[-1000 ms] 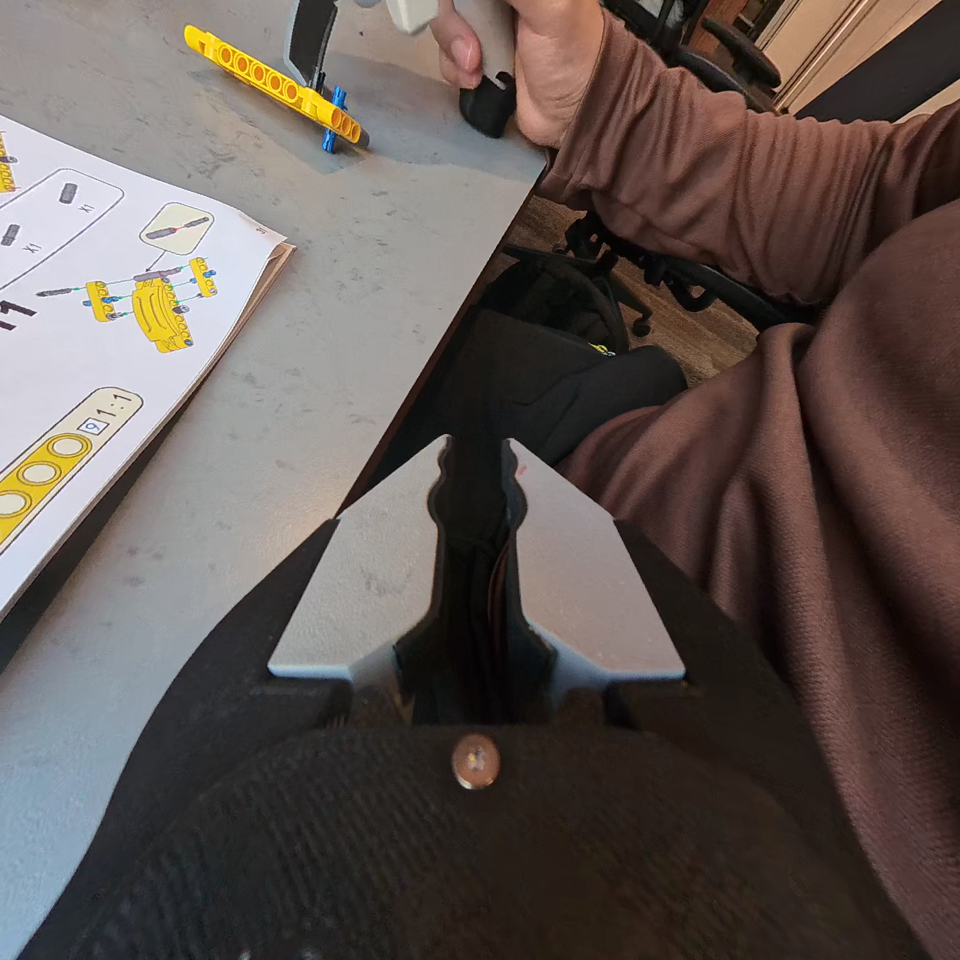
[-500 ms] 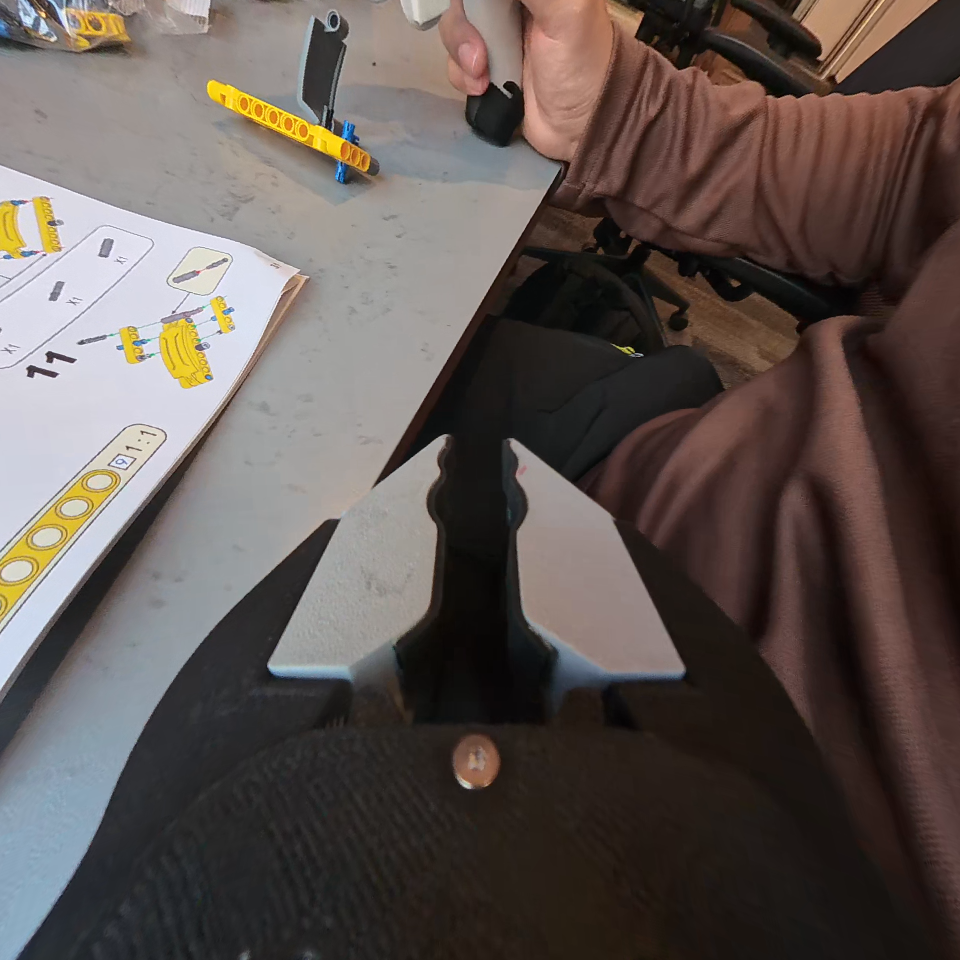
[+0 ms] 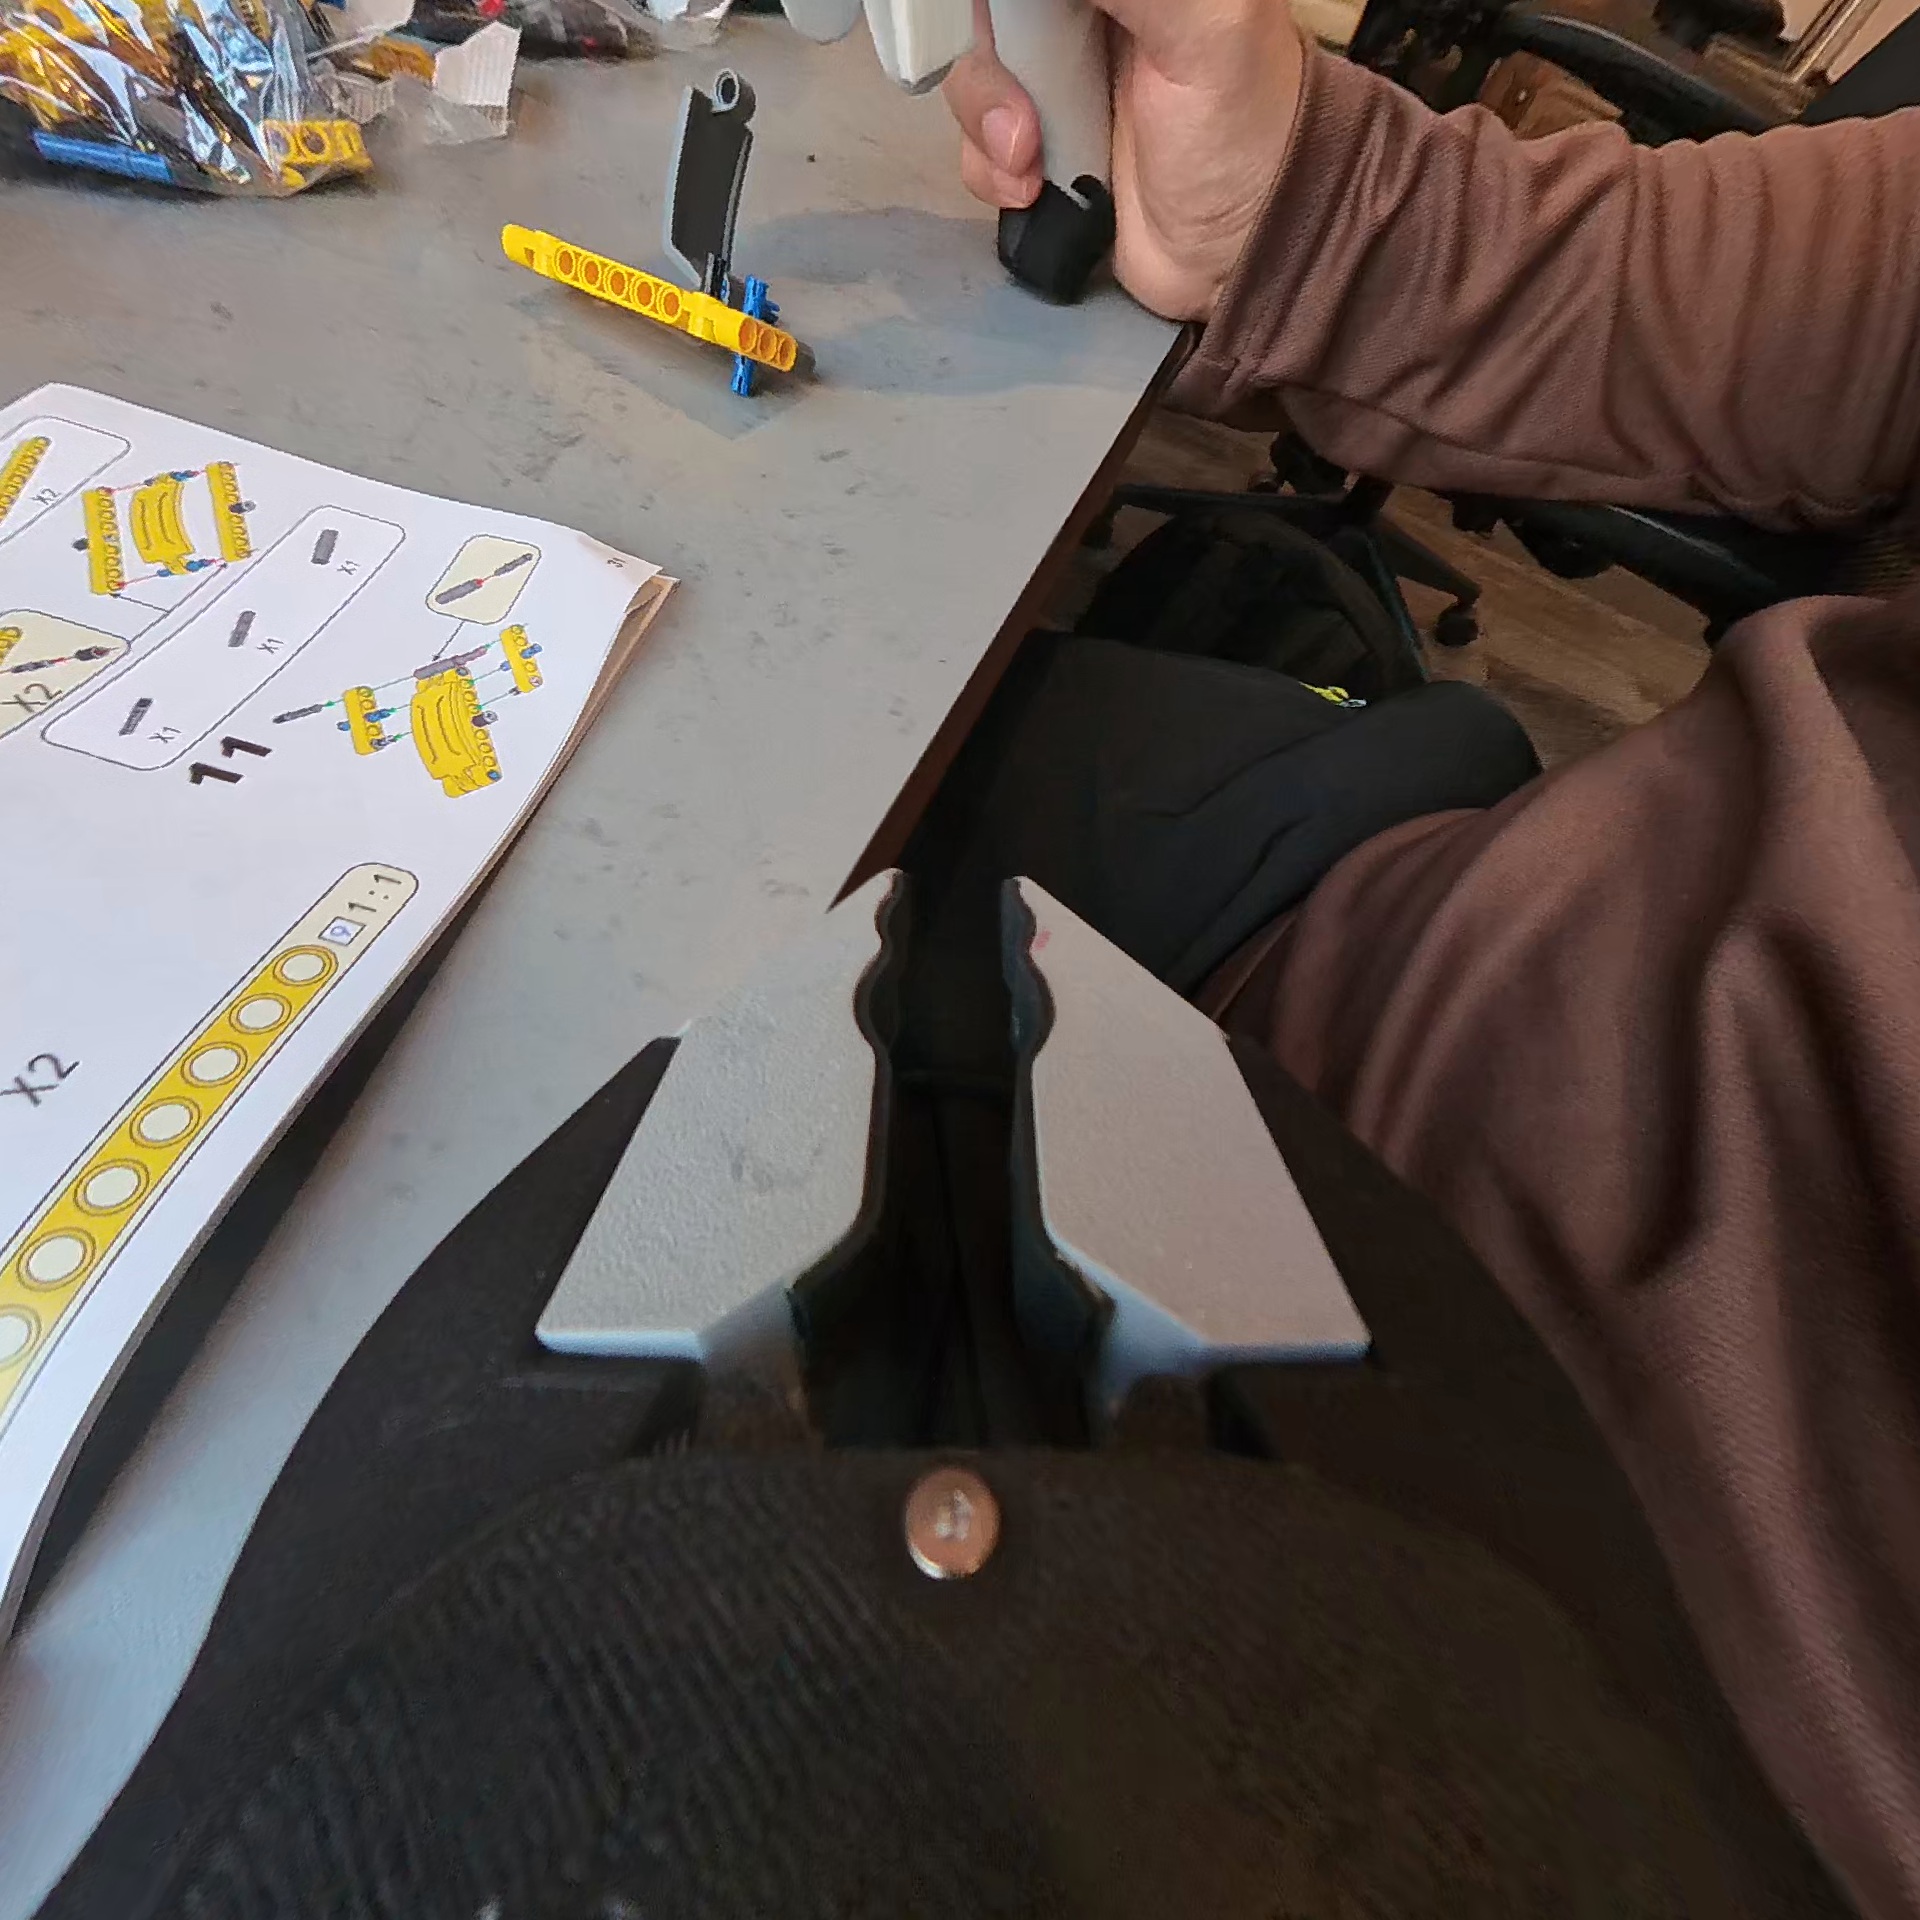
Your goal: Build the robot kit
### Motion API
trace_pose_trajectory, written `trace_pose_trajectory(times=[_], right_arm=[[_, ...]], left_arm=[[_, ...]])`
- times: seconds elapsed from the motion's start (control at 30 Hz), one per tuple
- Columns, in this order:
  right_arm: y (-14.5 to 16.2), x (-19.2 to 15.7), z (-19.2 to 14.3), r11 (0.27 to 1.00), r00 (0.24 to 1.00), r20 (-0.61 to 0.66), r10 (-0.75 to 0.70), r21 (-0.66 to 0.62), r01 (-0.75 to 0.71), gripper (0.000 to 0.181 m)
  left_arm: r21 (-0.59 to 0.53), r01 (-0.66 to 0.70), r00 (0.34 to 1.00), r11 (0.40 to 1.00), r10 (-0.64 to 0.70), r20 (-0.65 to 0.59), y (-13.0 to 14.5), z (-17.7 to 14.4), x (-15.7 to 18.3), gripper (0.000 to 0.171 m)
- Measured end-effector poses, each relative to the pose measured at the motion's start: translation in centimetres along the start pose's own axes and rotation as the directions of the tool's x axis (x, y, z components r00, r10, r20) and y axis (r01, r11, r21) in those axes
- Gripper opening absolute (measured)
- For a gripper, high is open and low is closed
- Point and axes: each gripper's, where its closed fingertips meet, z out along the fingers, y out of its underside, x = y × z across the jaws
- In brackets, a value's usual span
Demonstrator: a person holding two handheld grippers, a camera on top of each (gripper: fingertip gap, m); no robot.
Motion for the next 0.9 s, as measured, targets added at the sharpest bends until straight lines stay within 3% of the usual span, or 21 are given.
trace_pose_trajectory(times=[0.23,0.4,0.53,0.77,0.9], right_arm=[[0.0,0.5,0.0,1.000,1.000,-0.023,0.014,0.004,-0.014,0.030],[-0.1,0.9,-0.1,1.000,0.998,-0.049,0.026,0.010,-0.026,0.030],[-0.2,1.1,-0.2,0.999,0.998,-0.052,0.038,0.019,-0.037,0.030],[-0.3,1.0,-0.3,0.999,0.998,-0.037,0.045,0.027,-0.044,0.030],[-0.5,1.0,-0.3,0.998,0.998,-0.024,0.056,0.036,-0.056,0.030]], left_arm=[[0.033,0.011,1.000,0.999,-0.011,0.002,-0.5,-0.8,-0.1,0.016],[0.189,0.064,0.996,0.980,-0.074,0.046,-5.0,-3.8,-1.9,0.016],[0.318,0.102,0.979,0.943,-0.152,0.139,-8.9,-7.8,-6.8,0.025],[0.287,0.086,0.884,0.954,-0.206,0.419,-10.8,-12.6,-17.3,0.043],[0.306,0.105,0.853,0.946,-0.244,0.461,-12.6,-13.9,-20.9,0.042]])
